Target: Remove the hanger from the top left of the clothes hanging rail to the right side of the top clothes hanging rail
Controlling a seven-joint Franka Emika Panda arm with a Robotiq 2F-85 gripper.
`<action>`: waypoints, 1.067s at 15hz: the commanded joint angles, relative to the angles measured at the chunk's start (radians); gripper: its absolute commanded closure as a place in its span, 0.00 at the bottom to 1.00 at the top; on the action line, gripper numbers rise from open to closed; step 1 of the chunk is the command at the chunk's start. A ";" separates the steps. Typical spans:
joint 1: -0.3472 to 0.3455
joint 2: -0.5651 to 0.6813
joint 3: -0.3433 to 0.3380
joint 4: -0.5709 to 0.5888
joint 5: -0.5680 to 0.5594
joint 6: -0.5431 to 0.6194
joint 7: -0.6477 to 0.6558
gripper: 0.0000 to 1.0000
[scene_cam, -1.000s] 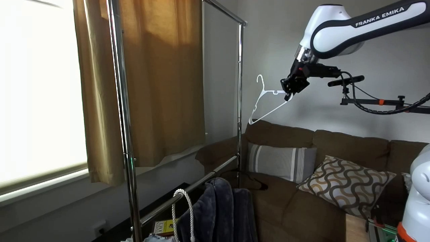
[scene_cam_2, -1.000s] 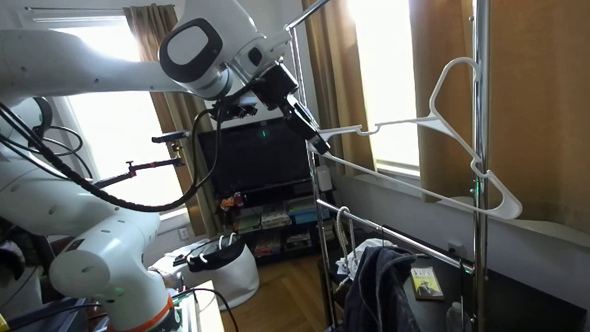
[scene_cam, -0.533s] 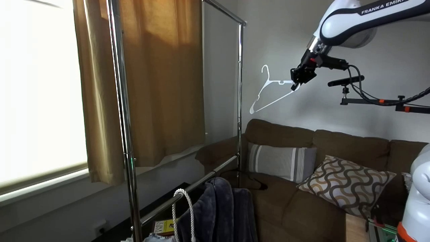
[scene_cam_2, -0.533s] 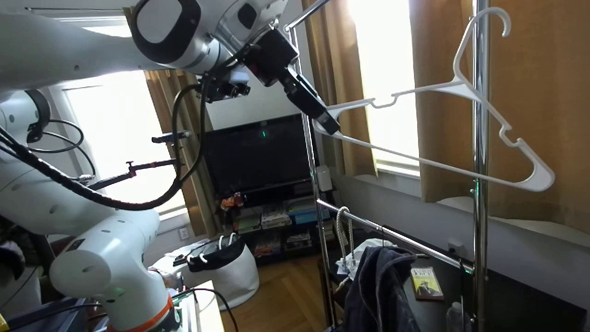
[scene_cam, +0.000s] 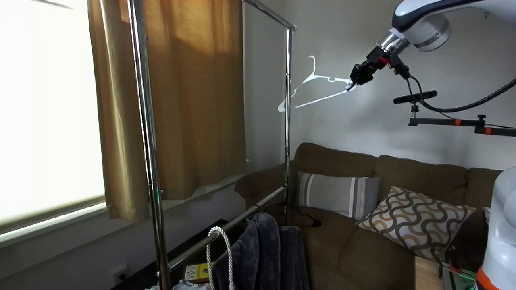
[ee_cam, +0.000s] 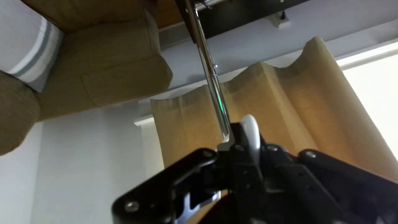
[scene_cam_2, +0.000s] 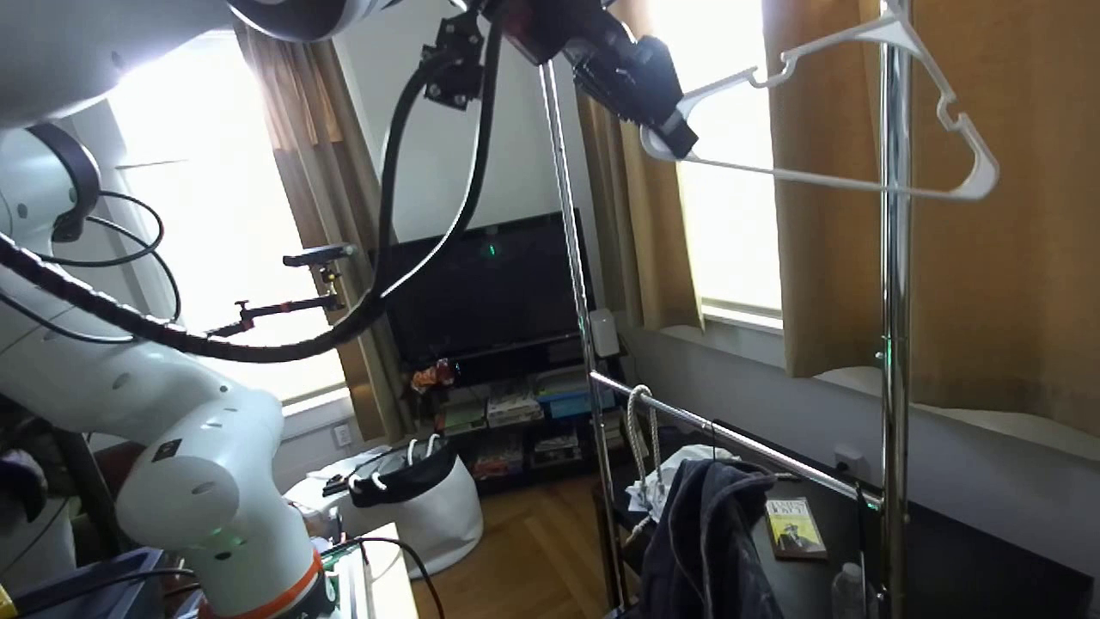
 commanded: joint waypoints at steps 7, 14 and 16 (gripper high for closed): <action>-0.041 0.063 0.055 0.187 0.030 0.102 0.055 0.99; -0.055 0.115 0.128 0.243 -0.069 0.195 0.050 0.99; -0.054 0.135 0.144 0.260 -0.092 0.189 0.049 0.99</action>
